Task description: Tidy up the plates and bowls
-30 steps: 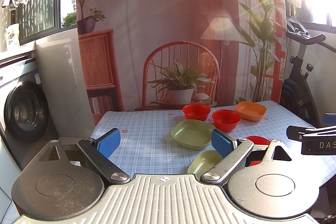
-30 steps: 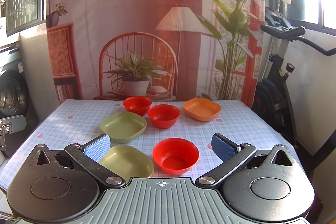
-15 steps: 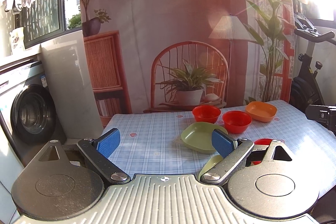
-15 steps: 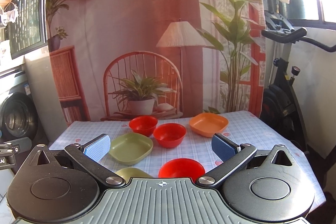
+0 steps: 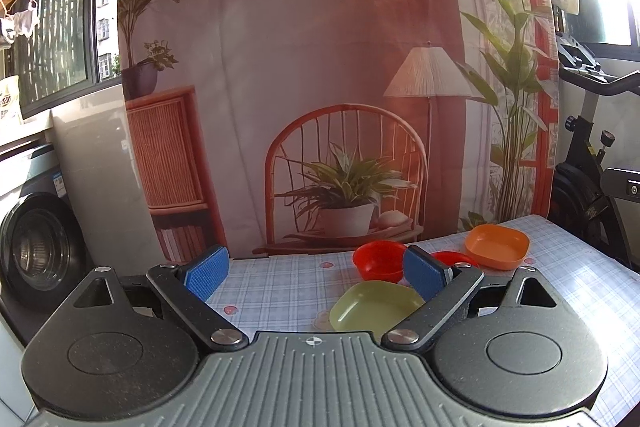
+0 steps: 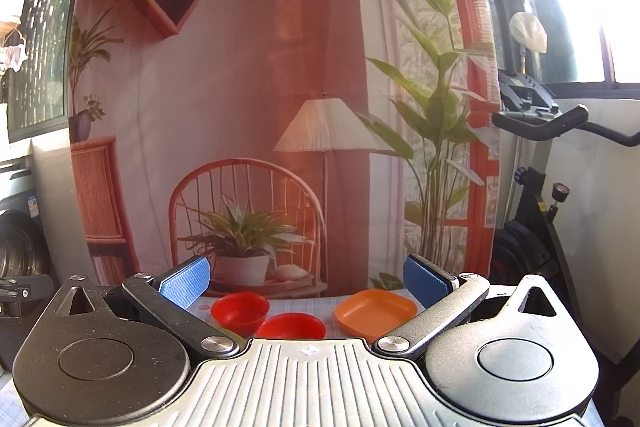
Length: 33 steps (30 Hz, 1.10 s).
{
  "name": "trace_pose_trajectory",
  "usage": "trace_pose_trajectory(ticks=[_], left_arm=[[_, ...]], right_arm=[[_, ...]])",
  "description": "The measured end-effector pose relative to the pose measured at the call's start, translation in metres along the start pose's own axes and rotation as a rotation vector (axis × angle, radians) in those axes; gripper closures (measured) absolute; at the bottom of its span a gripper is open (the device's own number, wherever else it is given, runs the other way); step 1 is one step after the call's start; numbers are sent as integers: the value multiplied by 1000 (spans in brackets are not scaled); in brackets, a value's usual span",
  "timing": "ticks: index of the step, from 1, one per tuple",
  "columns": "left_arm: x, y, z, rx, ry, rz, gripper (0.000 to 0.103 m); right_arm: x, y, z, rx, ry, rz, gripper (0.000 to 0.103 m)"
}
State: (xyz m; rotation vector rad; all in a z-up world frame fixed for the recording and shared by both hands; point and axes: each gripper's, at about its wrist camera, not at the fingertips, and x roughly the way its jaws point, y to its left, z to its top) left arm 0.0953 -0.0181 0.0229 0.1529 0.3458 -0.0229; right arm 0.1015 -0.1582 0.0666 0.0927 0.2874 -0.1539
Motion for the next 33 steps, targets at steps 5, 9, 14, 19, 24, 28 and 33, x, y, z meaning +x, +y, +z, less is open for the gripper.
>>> trace_pose_trajectory(ticks=[5,9,14,19,24,28,33], left_arm=[[30,-12,6,7,35,-31,8],[52,-19,9,-28,41,-48,8],[73,-29,3,-65,67,-75,8],[110,-45,-4,-50,146,-100,9],[138,-51,-6,-84,173,-132,10],[153,-58,-15,-112,200,-162,11],[168,-69,-38,-103,259,-215,18]], right_arm=[[30,-7,5,-16,37,13,0],[55,-15,8,-7,96,13,0],[80,-26,0,-30,126,30,0],[106,-34,-11,-87,171,33,1],[125,-43,-20,-135,208,52,2],[137,-47,-37,-144,248,50,6],[149,-57,-62,-68,304,60,17]])
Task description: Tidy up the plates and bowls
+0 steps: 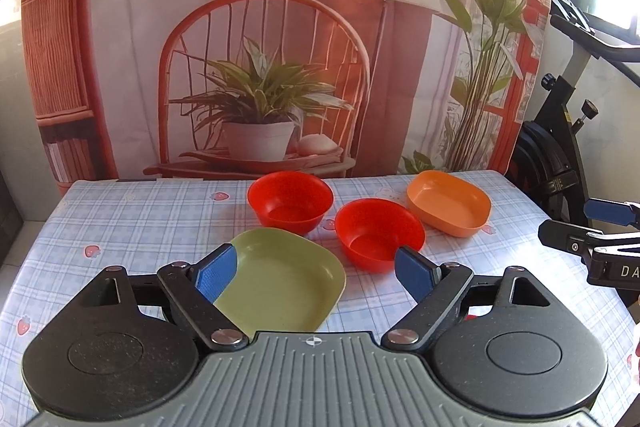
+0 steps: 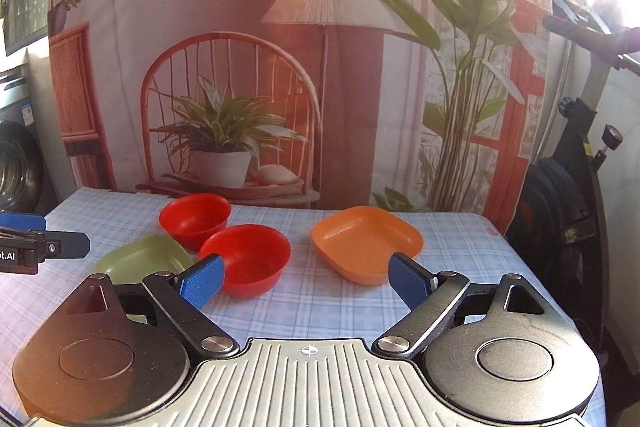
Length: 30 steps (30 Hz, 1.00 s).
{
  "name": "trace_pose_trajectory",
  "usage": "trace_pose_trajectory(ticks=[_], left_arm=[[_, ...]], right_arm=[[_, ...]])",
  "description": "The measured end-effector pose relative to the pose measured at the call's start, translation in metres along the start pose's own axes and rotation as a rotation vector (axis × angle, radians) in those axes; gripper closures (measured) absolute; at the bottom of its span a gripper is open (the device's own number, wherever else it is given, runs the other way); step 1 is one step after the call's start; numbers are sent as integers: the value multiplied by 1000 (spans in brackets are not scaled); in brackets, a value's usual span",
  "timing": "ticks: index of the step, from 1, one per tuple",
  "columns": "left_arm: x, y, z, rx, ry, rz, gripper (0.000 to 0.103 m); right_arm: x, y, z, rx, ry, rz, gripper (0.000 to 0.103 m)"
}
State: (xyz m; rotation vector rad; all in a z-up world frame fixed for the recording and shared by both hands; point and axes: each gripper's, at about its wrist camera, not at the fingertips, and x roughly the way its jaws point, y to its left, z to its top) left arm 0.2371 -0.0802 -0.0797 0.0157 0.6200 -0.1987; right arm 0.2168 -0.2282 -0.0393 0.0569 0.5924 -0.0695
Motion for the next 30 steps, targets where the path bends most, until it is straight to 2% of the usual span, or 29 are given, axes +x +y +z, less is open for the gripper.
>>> trace_pose_trajectory(ticks=[2,6,7,11,15,18,20,27,30], left_arm=[[11,-4,-7,20,40,-21,23],[28,-12,-22,53,108,-72,27],[32,-15,-25,64,118,-81,28],[47,-27,-36,96,176,-140,38],[57,-37,-47,111,217,-209,43],[65,-41,-53,125,242,-232,52],[68,-43,-56,122,260,-248,59],[75,-47,-62,123,302,-295,68],[78,-48,-64,114,319,-319,75]], right_arm=[[6,-6,-11,63,19,0,18],[13,-15,-31,151,62,1,32],[15,-16,-36,155,75,-5,37],[19,-15,-53,152,129,-12,46],[22,-11,-70,149,173,7,58],[25,-5,-80,151,206,27,72],[26,-1,-87,153,226,38,74],[26,4,-101,172,261,57,83],[26,5,-103,172,263,60,85]])
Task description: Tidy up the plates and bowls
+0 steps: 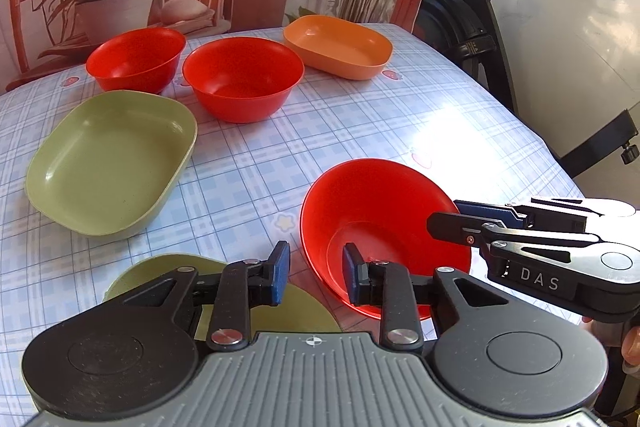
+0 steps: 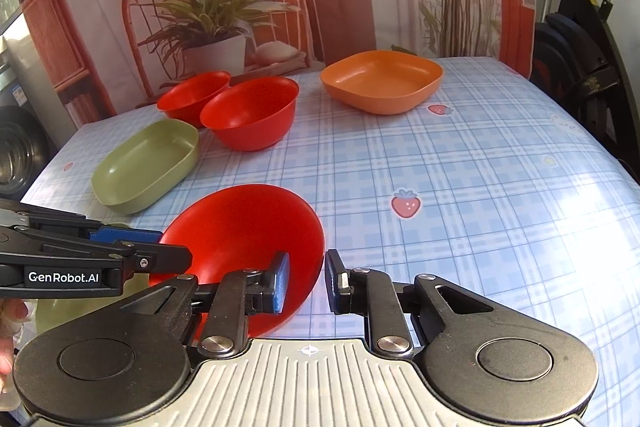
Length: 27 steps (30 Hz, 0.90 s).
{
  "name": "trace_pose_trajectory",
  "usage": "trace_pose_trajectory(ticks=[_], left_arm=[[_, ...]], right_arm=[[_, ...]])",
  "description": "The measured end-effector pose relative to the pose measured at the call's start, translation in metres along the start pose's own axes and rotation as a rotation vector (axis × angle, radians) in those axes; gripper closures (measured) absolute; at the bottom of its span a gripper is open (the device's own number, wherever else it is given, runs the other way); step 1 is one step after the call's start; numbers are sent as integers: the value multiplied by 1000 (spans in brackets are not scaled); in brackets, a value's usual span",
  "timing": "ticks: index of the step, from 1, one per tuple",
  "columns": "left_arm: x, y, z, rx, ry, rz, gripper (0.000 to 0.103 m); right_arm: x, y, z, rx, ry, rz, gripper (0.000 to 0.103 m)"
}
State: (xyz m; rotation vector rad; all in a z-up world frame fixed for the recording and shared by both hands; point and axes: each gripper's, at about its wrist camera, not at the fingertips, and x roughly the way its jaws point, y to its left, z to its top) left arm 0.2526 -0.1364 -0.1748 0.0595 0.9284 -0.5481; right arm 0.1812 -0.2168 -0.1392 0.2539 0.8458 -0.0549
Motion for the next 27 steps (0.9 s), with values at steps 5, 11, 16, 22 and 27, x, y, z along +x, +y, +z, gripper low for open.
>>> trace_pose_trajectory(ticks=[5,11,16,22,27], left_arm=[[1,-1,-5,0,-2,-10,87],[-2,0,-8,1,-20,-14,88],[-9,0,-9,-4,-37,-12,88],[-15,4,-10,-15,-59,-20,88],[-19,7,-10,-26,-77,-17,88]], right_arm=[[-2,0,-1,4,-6,-7,88],[-4,-1,-3,23,-12,-7,90],[-7,1,-1,31,-32,-11,94],[-9,3,2,39,-47,-5,96],[-12,8,7,30,-67,-1,97]])
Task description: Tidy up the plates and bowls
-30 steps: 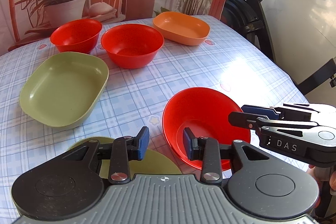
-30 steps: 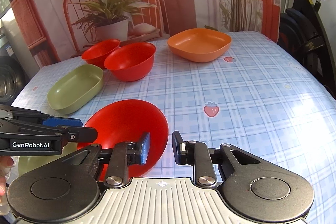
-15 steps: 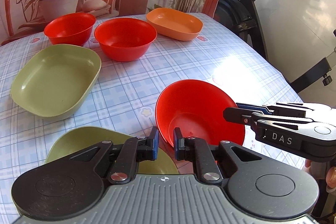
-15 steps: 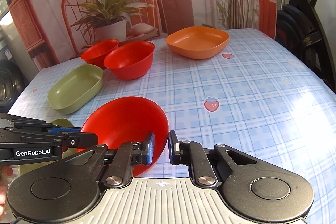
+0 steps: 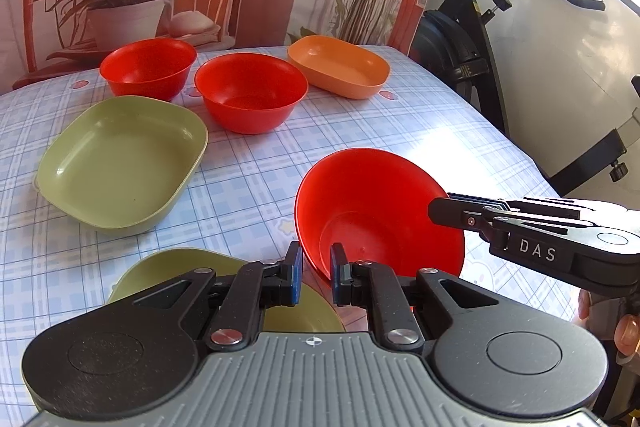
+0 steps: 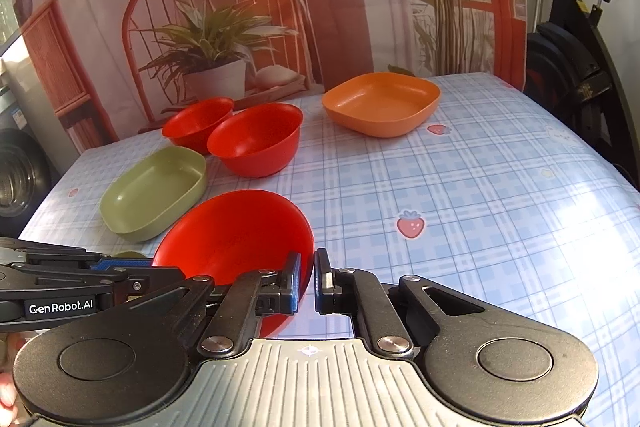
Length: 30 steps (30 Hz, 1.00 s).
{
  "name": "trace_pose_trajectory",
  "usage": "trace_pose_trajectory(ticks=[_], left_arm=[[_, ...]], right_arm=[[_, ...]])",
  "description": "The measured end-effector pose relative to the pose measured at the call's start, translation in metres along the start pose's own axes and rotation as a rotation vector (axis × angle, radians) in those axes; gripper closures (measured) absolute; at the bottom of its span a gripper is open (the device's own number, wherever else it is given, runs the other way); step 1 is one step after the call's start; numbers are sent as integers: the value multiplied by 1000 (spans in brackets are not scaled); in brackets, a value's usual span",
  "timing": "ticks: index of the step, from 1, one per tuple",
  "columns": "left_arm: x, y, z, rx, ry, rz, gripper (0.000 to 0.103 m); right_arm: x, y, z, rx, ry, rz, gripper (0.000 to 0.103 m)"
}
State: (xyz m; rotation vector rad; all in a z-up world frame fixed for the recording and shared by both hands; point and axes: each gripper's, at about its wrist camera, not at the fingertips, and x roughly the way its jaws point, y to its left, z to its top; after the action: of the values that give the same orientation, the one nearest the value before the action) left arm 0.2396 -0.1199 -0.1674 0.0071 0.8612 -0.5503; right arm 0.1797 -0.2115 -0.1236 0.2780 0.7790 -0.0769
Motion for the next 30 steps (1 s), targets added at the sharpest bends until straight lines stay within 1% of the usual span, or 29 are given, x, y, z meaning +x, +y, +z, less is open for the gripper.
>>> trace_pose_trajectory(ticks=[4,6,8,11,19,24,30], left_arm=[[-2,4,0,-14,-10,5,88],[-4,7,0,-27,-19,-4,88],[-6,10,-1,-49,-33,-10,91],[-9,14,-1,-75,-53,-18,92],[-11,21,3,-105,-60,-13,92],[-17,27,20,-100,-91,-6,92],[-21,38,52,-106,-144,2,92]], right_arm=[[-1,4,1,-4,-8,7,97],[0,5,1,-4,-6,6,97],[1,5,0,6,0,12,97],[2,5,-1,18,4,19,97],[2,13,9,2,-9,26,97],[4,19,35,-26,-46,43,97],[16,27,80,-93,-116,52,97]])
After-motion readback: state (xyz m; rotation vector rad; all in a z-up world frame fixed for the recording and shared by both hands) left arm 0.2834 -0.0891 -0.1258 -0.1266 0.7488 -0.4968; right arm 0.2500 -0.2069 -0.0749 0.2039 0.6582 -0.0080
